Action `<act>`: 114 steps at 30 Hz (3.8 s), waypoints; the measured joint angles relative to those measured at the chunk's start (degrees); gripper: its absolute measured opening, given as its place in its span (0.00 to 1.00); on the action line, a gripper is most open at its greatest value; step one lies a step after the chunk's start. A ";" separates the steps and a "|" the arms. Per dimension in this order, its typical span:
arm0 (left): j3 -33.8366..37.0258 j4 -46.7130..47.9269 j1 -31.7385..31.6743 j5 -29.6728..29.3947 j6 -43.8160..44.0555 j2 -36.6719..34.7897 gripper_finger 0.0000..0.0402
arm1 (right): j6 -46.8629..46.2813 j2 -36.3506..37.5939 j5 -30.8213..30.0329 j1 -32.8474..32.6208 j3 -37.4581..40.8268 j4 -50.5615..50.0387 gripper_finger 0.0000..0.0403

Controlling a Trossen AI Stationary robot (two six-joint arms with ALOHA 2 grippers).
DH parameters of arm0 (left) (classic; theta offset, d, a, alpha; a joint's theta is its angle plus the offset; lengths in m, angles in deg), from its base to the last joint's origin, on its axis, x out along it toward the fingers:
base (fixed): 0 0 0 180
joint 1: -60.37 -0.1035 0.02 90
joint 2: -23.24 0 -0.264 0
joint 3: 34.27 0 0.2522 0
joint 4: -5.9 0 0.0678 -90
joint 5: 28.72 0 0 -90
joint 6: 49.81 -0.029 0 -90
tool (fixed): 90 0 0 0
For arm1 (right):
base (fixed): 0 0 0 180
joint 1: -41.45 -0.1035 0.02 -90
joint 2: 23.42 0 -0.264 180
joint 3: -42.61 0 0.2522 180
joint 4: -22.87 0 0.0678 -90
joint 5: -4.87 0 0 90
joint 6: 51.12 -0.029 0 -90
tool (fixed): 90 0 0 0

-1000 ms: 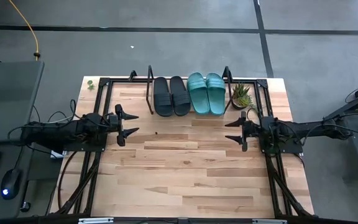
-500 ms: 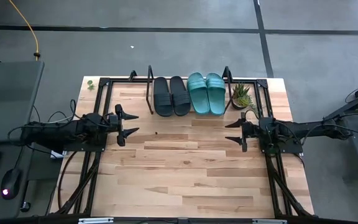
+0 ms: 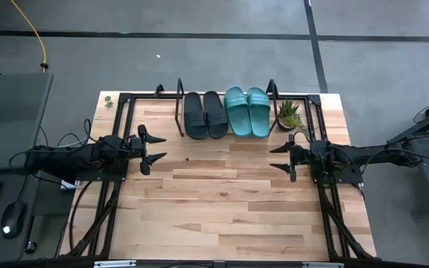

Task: Pick and place slides into the shelf
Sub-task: Return to Home Position

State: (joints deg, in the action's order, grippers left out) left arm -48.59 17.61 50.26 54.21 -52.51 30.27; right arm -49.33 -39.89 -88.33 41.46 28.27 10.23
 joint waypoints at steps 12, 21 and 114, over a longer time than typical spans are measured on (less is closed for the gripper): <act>0.00 -0.02 0.00 0.02 0.01 0.00 0.61 | -5.87 -0.01 0.00 0.00 -0.01 0.00 0.59; 0.00 -0.02 0.00 0.02 0.02 0.00 0.61 | -5.86 -0.02 0.00 0.00 -0.02 -0.02 0.59; 0.00 -0.02 0.00 0.04 0.02 0.00 0.61 | -5.86 -0.02 0.00 -0.02 -0.02 -0.07 0.59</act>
State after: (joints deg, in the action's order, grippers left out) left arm -48.59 17.59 50.26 54.25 -52.49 30.27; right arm -55.19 -39.91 -88.33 41.44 28.25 10.17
